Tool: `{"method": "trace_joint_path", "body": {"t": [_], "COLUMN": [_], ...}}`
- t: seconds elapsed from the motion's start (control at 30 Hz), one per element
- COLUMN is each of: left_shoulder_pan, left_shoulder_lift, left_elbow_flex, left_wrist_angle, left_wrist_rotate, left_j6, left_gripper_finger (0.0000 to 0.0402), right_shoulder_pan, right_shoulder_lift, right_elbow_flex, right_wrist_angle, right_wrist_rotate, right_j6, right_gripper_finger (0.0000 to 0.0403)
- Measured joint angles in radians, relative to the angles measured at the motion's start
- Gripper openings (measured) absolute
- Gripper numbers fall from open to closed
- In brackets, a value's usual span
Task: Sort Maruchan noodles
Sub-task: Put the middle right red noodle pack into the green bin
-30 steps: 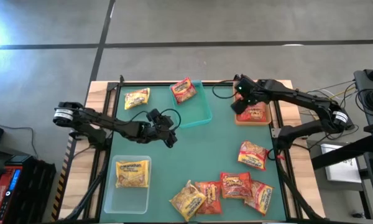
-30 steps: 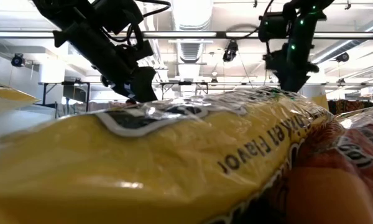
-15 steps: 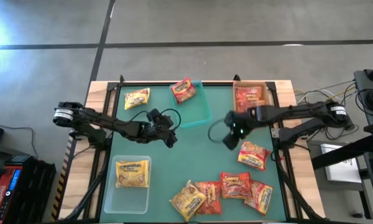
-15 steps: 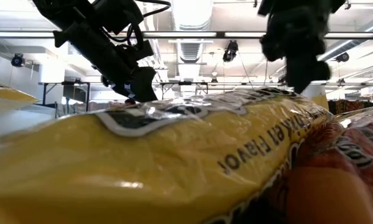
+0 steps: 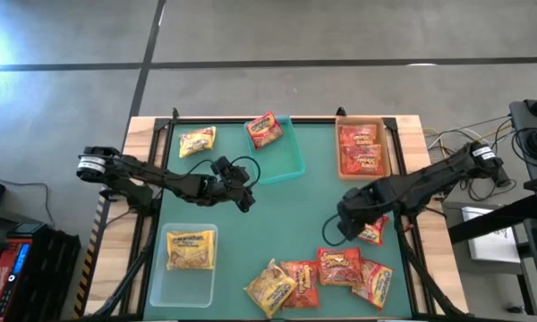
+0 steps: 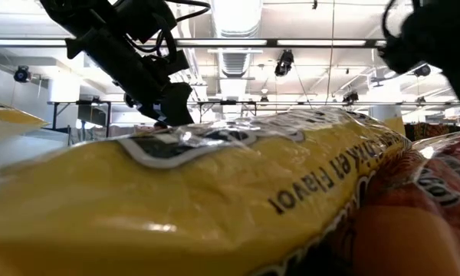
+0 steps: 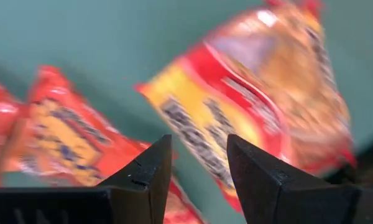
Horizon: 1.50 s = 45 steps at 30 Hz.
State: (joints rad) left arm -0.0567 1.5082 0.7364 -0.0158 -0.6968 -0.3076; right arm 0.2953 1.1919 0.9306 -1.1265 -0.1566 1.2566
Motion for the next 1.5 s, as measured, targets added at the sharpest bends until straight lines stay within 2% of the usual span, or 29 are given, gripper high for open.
{"method": "trace_joint_path", "body": {"t": [0.13,0.3,0.63,1.07,1.33,1.5], "left_shoulder_pan": [0.0,0.0,0.0,0.0,0.0,0.0], "left_shoulder_lift": [0.0,0.0,0.0,0.0,0.0,0.0], "left_elbow_flex": [0.0,0.0,0.0,-0.002,-0.006,-0.006], "left_wrist_angle": [0.0,0.0,-0.001,0.0,0.002,0.005], "left_wrist_rotate": [0.0,0.0,0.0,0.0,0.0,0.0], "left_j6": [-0.004,-0.008,-0.013,-0.016,-0.023,-0.024], "left_gripper_finger": [0.0262,0.0262,0.0262,0.0262,0.0262,0.0262], "right_shoulder_pan": [0.032,0.048,0.047,0.047,0.045,0.042], "right_shoulder_lift": [0.0,0.018,0.072,0.131,0.19,0.194], "right_elbow_flex": [-0.003,-0.025,-0.061,-0.071,-0.069,-0.067], "right_wrist_angle": [-0.079,-0.094,-0.086,0.057,0.115,0.248], "right_wrist_rotate": [0.0,-0.001,-0.008,0.001,0.08,0.169], "right_j6": [0.063,0.071,-0.017,-0.121,-0.181,-0.23], "right_gripper_finger": [0.0139,0.0139,0.0139,0.0139,0.0139,0.0139]}}
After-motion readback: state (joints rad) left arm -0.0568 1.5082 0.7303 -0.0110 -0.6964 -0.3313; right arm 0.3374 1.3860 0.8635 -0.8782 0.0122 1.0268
